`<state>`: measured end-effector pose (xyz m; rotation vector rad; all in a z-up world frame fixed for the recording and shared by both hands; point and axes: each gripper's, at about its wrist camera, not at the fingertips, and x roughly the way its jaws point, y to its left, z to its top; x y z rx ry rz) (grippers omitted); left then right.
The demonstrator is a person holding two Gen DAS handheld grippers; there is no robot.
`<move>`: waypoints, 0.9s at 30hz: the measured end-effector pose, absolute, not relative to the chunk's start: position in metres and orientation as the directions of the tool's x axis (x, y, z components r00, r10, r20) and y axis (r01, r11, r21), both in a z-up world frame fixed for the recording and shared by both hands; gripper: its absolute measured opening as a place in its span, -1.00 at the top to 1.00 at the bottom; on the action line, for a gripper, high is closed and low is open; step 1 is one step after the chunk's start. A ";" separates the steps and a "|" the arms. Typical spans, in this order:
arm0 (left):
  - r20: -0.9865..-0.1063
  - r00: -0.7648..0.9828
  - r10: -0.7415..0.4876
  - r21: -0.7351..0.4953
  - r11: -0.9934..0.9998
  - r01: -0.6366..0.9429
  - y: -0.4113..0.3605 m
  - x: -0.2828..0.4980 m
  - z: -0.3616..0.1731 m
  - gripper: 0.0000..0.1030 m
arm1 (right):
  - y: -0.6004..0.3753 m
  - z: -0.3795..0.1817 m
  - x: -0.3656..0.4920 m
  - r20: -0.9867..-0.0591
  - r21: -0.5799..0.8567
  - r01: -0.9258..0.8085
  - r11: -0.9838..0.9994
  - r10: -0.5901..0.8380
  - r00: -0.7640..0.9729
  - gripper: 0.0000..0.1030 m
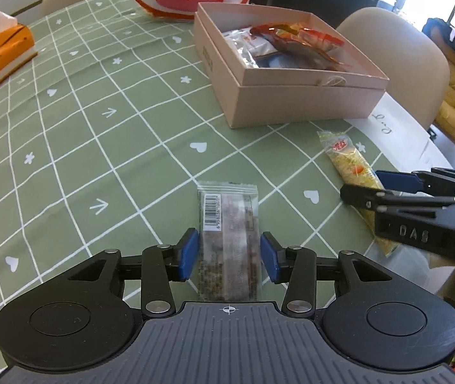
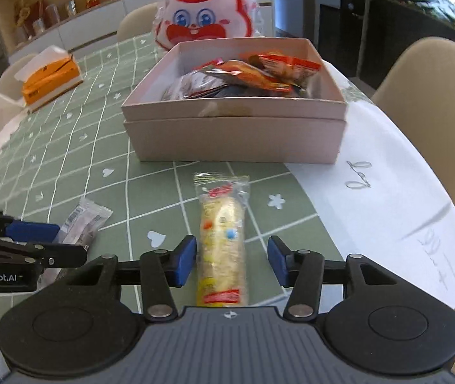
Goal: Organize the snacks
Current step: 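Grasp brown-filled packet with left tool while right tool grasps yellow bread-stick packet, then lift both packets and carry them over the pink box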
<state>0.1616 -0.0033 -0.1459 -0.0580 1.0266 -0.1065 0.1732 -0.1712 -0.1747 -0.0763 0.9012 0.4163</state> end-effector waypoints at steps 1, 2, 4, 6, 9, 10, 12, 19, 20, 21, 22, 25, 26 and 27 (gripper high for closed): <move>-0.851 0.513 -0.110 -0.088 0.994 0.066 -0.005 0.161 -0.146 0.08 | -0.170 -0.174 0.171 -0.775 0.107 -0.391 0.914 0.323 0.542 0.25; -0.852 0.514 -0.105 -0.080 0.994 0.070 -0.006 0.161 -0.146 0.08 | -0.169 -0.174 0.167 -0.777 0.109 -0.398 0.911 0.328 0.537 0.36; -0.848 0.521 -0.098 -0.072 0.995 0.071 -0.007 0.159 -0.147 0.08 | -0.170 -0.171 0.163 -0.780 0.118 -0.410 0.904 0.340 0.525 0.44; -0.845 0.528 -0.089 -0.059 0.996 0.073 -0.010 0.158 -0.147 0.09 | -0.175 -0.167 0.159 -0.781 0.136 -0.415 0.899 0.355 0.514 0.45; -0.850 0.520 -0.086 -0.061 0.996 0.065 -0.014 0.152 -0.146 0.20 | -0.187 -0.159 0.151 -0.781 0.158 -0.415 0.896 0.371 0.502 0.45; -0.848 0.518 -0.114 -0.092 0.993 0.067 -0.015 0.148 -0.145 0.21 | -0.192 -0.155 0.148 -0.781 0.162 -0.414 0.896 0.373 0.501 0.45; -0.833 0.526 -0.169 -0.148 0.986 0.082 -0.019 0.137 -0.142 0.22 | -0.205 -0.144 0.143 -0.777 0.169 -0.411 0.896 0.377 0.503 0.45; -0.697 0.658 -0.284 -0.236 0.958 0.163 -0.036 0.120 -0.065 0.23 | -0.249 -0.062 0.138 -0.659 0.145 -0.437 0.888 0.416 0.626 0.45; -0.659 0.696 -0.286 -0.227 0.957 0.179 -0.038 0.123 -0.046 0.23 | -0.254 -0.046 0.141 -0.628 0.131 -0.440 0.888 0.418 0.657 0.45; -0.625 0.729 -0.278 -0.206 0.960 0.189 -0.040 0.128 -0.027 0.23 | -0.258 -0.029 0.146 -0.593 0.116 -0.444 0.889 0.421 0.686 0.45; -0.603 0.753 -0.265 -0.185 0.964 0.191 -0.042 0.135 -0.012 0.22 | -0.261 -0.015 0.151 -0.564 0.107 -0.448 0.888 0.425 0.708 0.45; -0.552 0.803 -0.223 -0.157 0.974 0.162 -0.049 0.160 0.021 0.22 | -0.268 0.022 0.177 -0.490 0.092 -0.448 0.889 0.432 0.757 0.45; -0.543 0.812 -0.212 -0.152 0.976 0.154 -0.053 0.169 0.028 0.22 | -0.268 0.030 0.184 -0.475 0.087 -0.445 0.891 0.430 0.768 0.45; -0.535 0.819 -0.207 -0.150 0.977 0.149 -0.056 0.176 0.034 0.22 | -0.269 0.038 0.192 -0.456 0.076 -0.444 0.893 0.428 0.781 0.45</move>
